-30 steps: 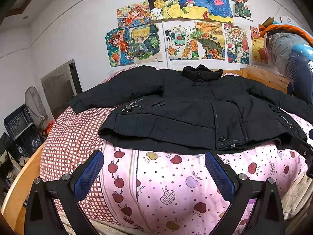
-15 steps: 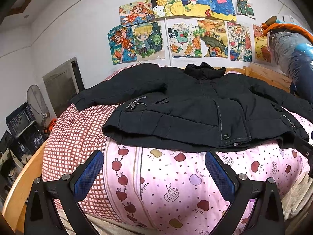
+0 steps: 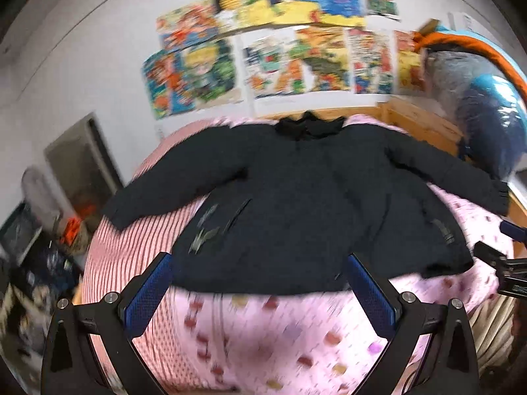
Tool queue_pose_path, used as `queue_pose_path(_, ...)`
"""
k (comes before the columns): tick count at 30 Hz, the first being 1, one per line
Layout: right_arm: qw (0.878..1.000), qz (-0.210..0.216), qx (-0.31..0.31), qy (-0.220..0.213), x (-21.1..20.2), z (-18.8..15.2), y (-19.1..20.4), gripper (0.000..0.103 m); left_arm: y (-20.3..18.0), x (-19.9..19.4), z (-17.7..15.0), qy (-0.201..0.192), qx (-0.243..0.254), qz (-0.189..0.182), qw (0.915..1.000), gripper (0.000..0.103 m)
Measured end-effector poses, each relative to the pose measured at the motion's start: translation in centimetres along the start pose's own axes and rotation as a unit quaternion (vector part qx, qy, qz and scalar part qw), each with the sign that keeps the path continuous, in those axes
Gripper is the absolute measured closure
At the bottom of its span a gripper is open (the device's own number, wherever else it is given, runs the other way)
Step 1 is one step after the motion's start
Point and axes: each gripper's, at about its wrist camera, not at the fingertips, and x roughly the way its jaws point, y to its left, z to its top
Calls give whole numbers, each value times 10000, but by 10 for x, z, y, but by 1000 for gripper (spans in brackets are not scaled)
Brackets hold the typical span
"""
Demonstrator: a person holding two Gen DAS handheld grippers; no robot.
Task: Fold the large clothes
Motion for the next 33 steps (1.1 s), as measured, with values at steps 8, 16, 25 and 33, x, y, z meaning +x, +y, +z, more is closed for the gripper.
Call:
queue_pose_path(8, 9908, -1336, -215, -56, 5, 31, -49, 1, -53, 43, 89, 321, 629, -582, 9958, 0)
queue_pose_path(16, 9853, -1621, 537, -43, 48, 66, -108, 1, -72, 143, 143, 120, -149, -966, 9951, 0)
queue_pose_path(25, 9737, -1774, 1424, -151, 101, 72, -149, 1, -130, 272, 183, 454, 90, -1211, 9916, 0)
queue_pose_path(33, 8926, -2008, 3962, -766, 116, 18, -198, 1, -230, 381, 203, 491, 614, -1903, 9786, 0)
